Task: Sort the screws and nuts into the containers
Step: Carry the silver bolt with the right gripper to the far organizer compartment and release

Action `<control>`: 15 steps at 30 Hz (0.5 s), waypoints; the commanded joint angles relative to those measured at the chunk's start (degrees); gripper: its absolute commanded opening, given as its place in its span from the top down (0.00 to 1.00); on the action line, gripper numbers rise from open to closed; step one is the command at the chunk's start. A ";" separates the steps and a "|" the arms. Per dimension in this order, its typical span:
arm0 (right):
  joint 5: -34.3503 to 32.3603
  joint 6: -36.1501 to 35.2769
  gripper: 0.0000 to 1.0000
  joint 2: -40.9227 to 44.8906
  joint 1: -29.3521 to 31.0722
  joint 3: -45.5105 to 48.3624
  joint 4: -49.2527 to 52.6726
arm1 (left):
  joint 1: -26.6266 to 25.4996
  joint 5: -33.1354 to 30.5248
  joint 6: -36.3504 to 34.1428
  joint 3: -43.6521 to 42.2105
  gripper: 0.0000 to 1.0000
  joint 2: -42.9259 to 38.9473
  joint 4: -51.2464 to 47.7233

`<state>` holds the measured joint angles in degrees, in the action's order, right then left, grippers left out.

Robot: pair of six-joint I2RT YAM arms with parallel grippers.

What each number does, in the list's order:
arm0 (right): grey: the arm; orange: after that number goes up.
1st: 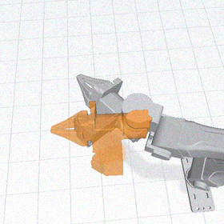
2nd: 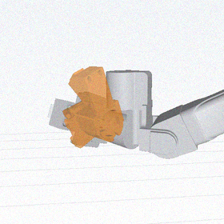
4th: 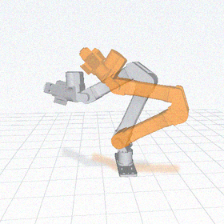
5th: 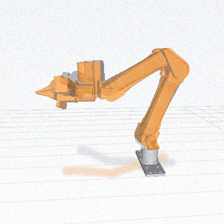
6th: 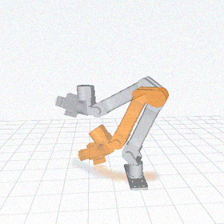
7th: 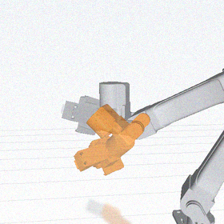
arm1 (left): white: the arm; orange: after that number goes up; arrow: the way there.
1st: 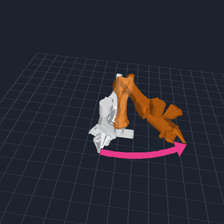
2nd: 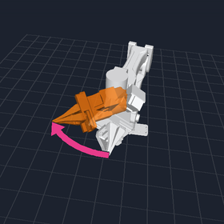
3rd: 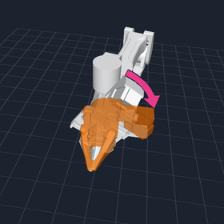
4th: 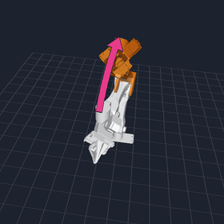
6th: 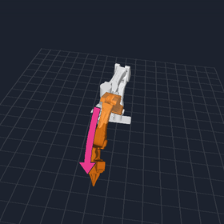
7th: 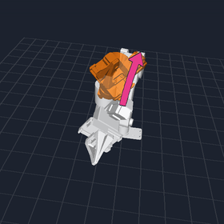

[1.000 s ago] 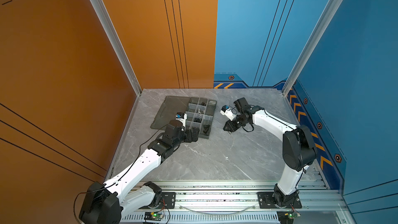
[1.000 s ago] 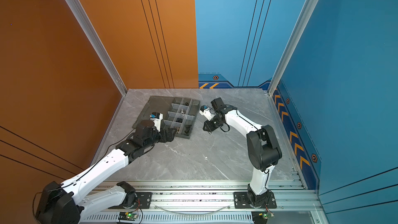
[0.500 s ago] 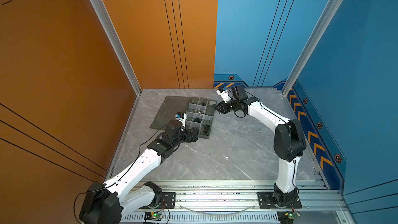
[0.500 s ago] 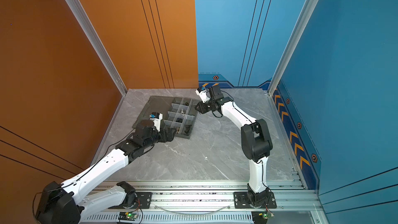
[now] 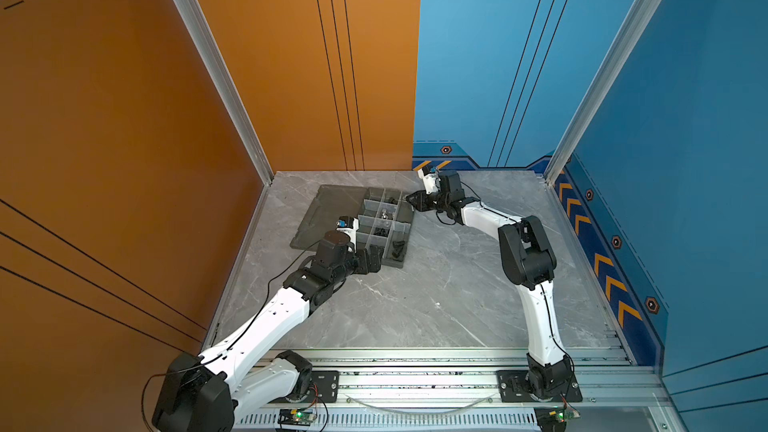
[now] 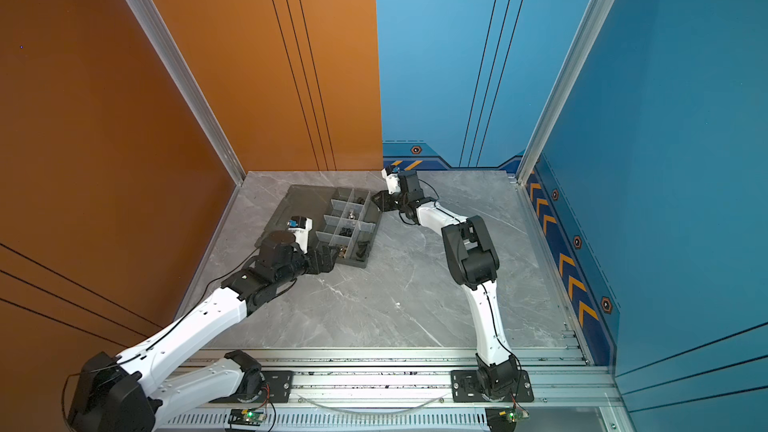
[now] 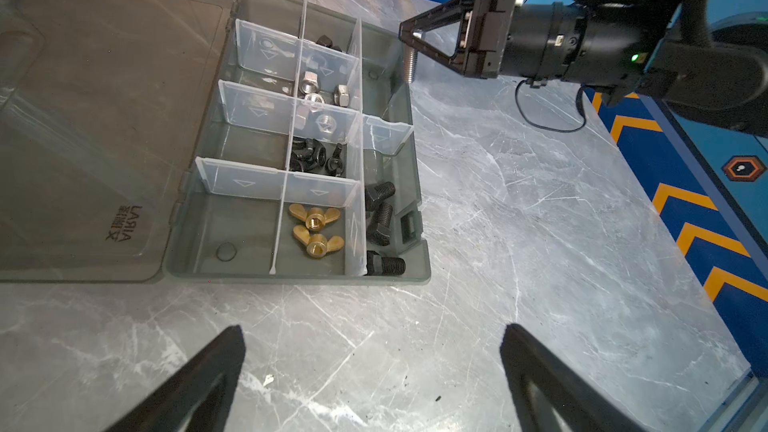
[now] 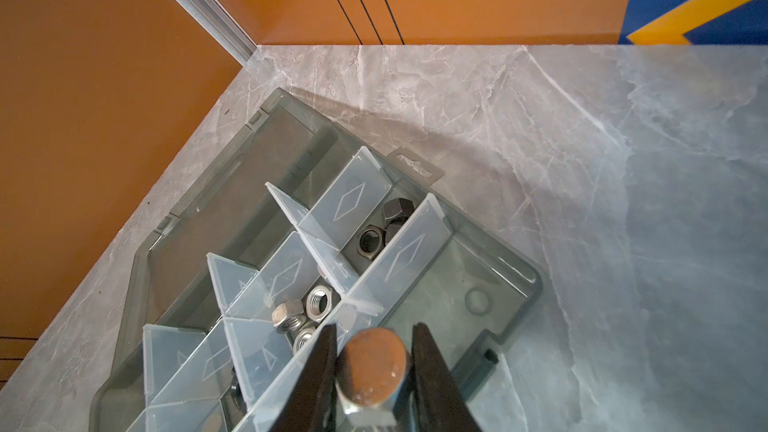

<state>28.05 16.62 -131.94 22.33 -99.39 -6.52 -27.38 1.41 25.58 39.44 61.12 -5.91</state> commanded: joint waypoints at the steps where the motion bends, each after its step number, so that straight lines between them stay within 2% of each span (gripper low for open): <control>1: -1.23 1.63 1.00 -0.71 1.00 -3.17 -2.82 | 0.67 0.98 -0.10 -1.01 0.02 -1.24 -0.69; 6: -2.53 0.27 0.99 -2.22 1.75 -5.98 0.17 | 0.83 1.90 -0.18 -1.69 0.02 -1.78 1.10; 15: -4.32 1.04 0.82 -3.28 1.50 -5.98 2.21 | 0.83 2.45 -0.03 -1.94 0.02 -1.09 1.79</control>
<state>25.21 16.84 -134.19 24.21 -103.68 -5.41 -27.00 2.63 25.56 38.30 60.10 -5.37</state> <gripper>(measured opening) 0.269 0.979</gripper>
